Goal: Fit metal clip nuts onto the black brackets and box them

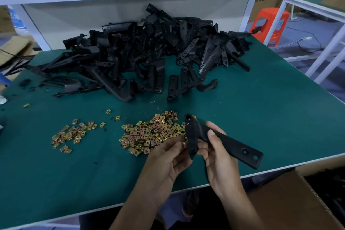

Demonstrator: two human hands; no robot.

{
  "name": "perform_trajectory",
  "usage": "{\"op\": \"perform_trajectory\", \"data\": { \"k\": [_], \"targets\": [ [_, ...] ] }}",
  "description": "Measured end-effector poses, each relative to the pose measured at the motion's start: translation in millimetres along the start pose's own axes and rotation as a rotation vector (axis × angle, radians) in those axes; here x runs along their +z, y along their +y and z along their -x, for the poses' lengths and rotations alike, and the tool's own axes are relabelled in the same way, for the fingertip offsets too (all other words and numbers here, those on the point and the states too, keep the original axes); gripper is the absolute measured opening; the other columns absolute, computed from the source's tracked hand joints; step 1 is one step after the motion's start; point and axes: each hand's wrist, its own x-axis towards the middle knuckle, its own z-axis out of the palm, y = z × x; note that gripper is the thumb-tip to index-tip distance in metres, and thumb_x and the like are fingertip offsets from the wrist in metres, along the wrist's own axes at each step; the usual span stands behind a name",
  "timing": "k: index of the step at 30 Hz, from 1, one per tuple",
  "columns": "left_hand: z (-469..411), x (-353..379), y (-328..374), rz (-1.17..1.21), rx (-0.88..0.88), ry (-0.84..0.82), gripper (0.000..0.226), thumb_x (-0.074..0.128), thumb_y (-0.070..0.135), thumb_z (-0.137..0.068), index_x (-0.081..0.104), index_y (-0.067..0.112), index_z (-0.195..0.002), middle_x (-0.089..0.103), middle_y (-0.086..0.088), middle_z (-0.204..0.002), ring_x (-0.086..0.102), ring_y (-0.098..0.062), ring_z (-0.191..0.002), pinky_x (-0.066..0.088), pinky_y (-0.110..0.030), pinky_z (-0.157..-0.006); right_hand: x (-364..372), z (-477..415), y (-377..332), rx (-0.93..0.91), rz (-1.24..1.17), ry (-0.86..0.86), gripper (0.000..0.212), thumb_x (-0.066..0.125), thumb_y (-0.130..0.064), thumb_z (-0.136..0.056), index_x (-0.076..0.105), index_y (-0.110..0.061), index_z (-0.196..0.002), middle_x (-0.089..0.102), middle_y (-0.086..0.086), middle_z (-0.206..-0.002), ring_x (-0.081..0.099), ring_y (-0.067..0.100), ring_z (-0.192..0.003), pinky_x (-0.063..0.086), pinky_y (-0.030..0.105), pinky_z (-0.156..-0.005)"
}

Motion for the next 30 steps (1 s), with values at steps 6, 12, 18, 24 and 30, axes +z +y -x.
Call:
{"op": "perform_trajectory", "data": {
  "k": [6,12,18,24,30],
  "targets": [
    [2,7,0,0.02,0.005,-0.042,0.017,0.064,0.012,-0.083,0.074,0.012,-0.097,0.077,-0.01,-0.09,0.074,-0.015,-0.073,0.059,-0.025,-0.058,-1,3,3,-0.021,0.023,-0.059,0.035,0.071,-0.023,-0.082,0.073,-0.021,-0.117,0.076,0.014,-0.1,0.068,0.015,-0.075,0.055,0.022,-0.063],
    [0,3,-3,0.09,-0.03,-0.02,0.028,0.068,0.014,-0.078,0.074,0.011,-0.105,0.077,-0.008,-0.094,0.073,-0.014,-0.073,0.059,-0.024,-0.059,-3,1,5,-0.043,0.041,-0.045,0.039,0.071,-0.022,-0.082,0.07,-0.017,-0.121,0.076,0.013,-0.103,0.069,0.013,-0.076,0.055,0.021,-0.064],
    [0,0,-4,0.103,-0.017,0.007,0.028,0.069,0.014,-0.077,0.075,0.011,-0.104,0.077,-0.007,-0.094,0.072,-0.012,-0.071,0.058,-0.024,-0.057,-7,-1,12,-0.107,0.132,-0.054,0.03,0.072,-0.022,-0.088,0.072,-0.027,-0.118,0.074,0.012,-0.102,0.067,0.015,-0.077,0.054,0.023,-0.064],
    [-2,-2,-6,0.119,-0.004,0.045,0.023,0.057,0.01,-0.096,0.08,0.013,-0.093,0.078,-0.005,-0.086,0.074,-0.012,-0.069,0.057,-0.023,-0.055,-10,-2,17,-0.172,0.283,-0.125,0.035,0.072,-0.034,-0.092,0.066,-0.032,-0.126,0.072,0.008,-0.105,0.067,0.019,-0.082,0.055,0.027,-0.069],
    [4,-4,-6,0.103,0.02,-0.004,0.021,0.063,0.014,-0.084,0.084,0.019,-0.082,0.078,-0.006,-0.09,0.075,-0.013,-0.073,0.058,-0.023,-0.058,-13,-3,22,-0.194,0.341,-0.105,0.035,0.071,-0.038,-0.092,0.065,-0.032,-0.127,0.072,0.006,-0.103,0.068,0.021,-0.081,0.056,0.029,-0.068]
  ]
}}
